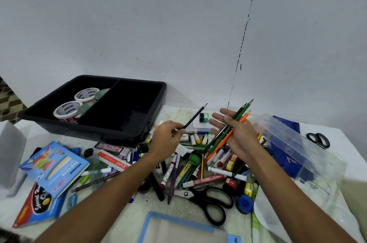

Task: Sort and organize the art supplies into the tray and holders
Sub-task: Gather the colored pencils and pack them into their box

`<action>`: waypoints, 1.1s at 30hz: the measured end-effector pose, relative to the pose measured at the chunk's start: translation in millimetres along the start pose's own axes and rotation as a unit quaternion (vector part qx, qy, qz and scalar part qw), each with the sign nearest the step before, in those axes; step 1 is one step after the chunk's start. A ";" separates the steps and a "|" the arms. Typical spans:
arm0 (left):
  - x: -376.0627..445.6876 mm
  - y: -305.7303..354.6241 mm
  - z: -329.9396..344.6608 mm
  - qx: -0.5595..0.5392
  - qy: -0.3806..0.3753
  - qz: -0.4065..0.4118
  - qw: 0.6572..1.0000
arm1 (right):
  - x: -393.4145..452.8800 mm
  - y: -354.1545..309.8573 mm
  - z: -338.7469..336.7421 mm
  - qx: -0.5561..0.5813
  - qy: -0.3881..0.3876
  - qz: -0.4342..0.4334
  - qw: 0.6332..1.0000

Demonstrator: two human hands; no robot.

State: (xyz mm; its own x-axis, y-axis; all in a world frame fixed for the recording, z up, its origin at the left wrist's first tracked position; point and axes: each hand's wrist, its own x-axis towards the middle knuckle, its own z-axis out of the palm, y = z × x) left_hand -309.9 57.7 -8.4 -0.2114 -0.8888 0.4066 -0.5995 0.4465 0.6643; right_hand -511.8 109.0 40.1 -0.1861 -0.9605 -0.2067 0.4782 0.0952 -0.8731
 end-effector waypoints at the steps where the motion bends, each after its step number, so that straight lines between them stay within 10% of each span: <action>1: -2.1 11.1 0.0 -0.037 -0.020 -0.009 0.999 | -3.4 0.9 3.2 0.001 -0.012 0.007 1.000; 9: -28.1 74.5 6.3 -0.079 -0.093 0.050 0.991 | -29.3 -4.6 8.9 0.038 -0.067 -0.017 0.997; 12: -39.9 83.7 2.0 -0.211 -0.075 -0.059 0.973 | -37.7 -14.1 4.7 0.068 -0.065 -0.016 0.995; 16: -53.1 90.9 -6.5 -0.465 -0.063 -0.318 0.824 | -51.0 -23.5 4.3 0.114 -0.086 -0.020 0.990; 20: -66.0 98.0 -6.0 -0.611 -0.086 -0.357 0.701 | -68.9 -9.7 18.6 0.111 -0.095 -0.032 0.989; 33: -98.4 58.4 -67.9 -0.384 -0.342 -0.173 0.840 | -97.6 25.3 56.8 0.004 -0.072 -0.023 0.997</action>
State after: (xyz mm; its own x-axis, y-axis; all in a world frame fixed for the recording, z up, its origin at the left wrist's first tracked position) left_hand -271.6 178.3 33.0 -0.6785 -0.7134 -0.1751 -0.0977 -0.1486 0.9841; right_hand -432.8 190.3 63.3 -0.0828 -0.9915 -0.1008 0.4794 0.0490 -0.8762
